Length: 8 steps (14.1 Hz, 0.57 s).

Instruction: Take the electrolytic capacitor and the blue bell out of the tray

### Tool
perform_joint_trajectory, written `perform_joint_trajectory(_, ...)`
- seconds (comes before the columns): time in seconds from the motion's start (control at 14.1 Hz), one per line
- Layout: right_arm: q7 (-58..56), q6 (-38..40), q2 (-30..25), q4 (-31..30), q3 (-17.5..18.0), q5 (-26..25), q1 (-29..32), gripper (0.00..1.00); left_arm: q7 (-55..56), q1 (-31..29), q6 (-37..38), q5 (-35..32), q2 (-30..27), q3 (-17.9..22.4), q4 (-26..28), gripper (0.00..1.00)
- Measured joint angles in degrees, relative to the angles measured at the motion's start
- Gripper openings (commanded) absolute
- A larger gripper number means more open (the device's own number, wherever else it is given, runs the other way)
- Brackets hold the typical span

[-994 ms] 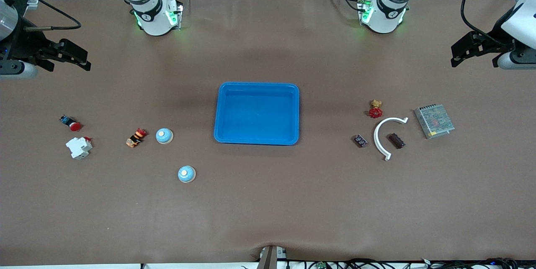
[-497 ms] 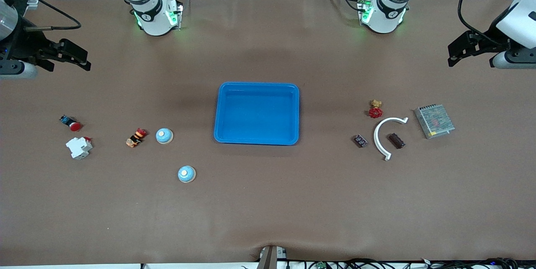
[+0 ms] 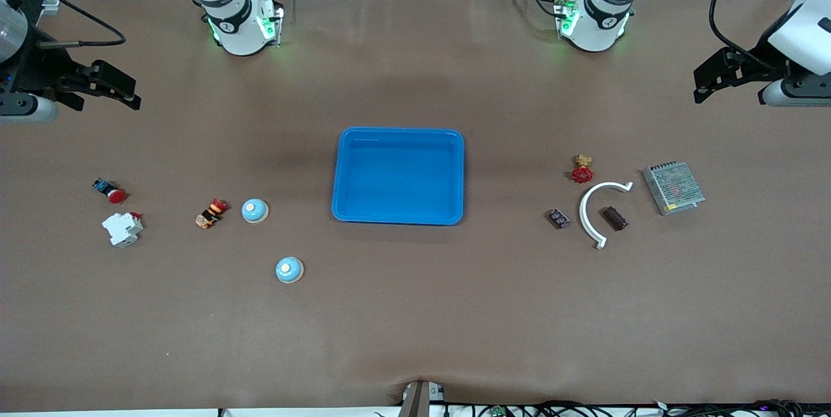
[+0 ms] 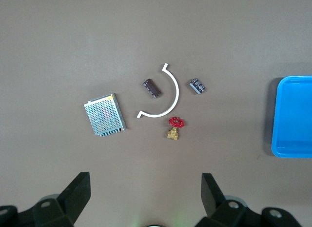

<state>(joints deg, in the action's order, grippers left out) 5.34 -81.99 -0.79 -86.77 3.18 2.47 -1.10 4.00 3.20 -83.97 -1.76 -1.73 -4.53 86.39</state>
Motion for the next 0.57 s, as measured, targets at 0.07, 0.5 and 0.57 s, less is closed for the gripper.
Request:
perform_joint_trajectory(0.07, 0.00, 0.00, 0.00, 0.00, -0.01, 0.00, 0.00, 1.00, 0.00, 0.00, 0.21, 0.00, 0.00, -0.22, 0.01, 1.00)
perform_joint_trajectory(0.5, 0.68, -0.18, 0.00, 0.44, -0.03, -0.02, 0.01, 1.00, 2.88, -0.10, 0.56, 0.00, 0.00, -0.50, 0.01, 1.00)
perform_joint_trajectory(0.57, 1.18, -0.23, 0.00, 0.84, -0.03, -0.02, 0.01, 1.00, 3.34, -0.13, 0.56, 0.00, 0.00, -0.50, 0.00, 1.00)
